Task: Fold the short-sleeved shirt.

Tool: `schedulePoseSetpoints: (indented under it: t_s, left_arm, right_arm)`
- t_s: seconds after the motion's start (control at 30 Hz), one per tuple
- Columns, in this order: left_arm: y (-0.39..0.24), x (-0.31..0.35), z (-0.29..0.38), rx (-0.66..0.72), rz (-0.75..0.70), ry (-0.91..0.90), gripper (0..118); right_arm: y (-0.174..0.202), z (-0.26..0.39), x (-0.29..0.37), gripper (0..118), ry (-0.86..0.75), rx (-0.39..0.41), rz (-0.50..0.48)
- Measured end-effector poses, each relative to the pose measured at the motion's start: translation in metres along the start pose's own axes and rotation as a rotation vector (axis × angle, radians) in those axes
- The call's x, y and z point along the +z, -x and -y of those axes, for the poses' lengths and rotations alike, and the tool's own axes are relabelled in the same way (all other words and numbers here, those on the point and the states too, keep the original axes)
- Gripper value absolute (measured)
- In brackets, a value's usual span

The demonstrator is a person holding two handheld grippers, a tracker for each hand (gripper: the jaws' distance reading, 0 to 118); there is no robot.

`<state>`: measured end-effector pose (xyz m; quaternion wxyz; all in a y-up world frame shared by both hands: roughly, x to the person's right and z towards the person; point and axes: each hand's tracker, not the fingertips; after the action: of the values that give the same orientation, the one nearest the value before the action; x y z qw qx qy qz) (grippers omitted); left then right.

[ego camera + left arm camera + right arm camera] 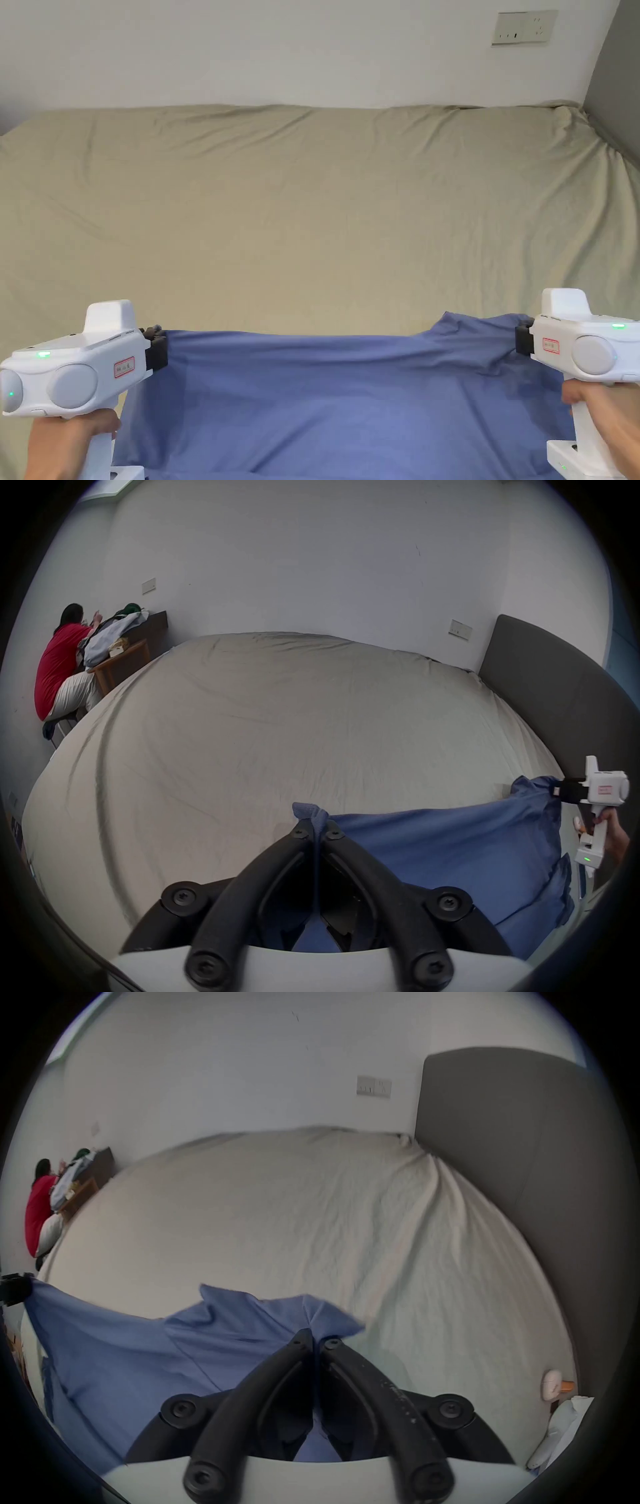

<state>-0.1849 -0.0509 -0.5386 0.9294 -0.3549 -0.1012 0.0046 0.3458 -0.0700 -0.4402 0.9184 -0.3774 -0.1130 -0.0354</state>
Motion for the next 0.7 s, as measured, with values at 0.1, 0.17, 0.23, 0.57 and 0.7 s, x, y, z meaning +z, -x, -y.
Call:
schedulePoseSetpoints:
  t_s: [0.1,0.17,0.23,0.57,0.7]
  left_arm:
    - [0.007,0.02,0.009,0.019,-0.019,-0.007,1]
    - [0.008,0.037,0.017,0.032,-0.029,-0.013,1]
    - [0.014,0.053,0.026,0.05,-0.037,-0.016,1]
    - [0.03,0.115,0.107,0.089,-0.034,0.03,1]
    - [0.031,0.122,0.153,0.103,-0.05,0.095,1]
  right_arm:
    - [-0.009,0.007,0.053,4,-0.066,-0.025,-0.052]
    - [-0.013,0.015,0.087,4,-0.092,-0.053,-0.087]
    - [-0.027,0.025,0.108,4,-0.128,-0.072,-0.108]
    - [-0.051,0.125,0.189,4,-0.122,-0.132,-0.16]
    - [-0.055,0.173,0.189,4,-0.056,-0.188,-0.146]
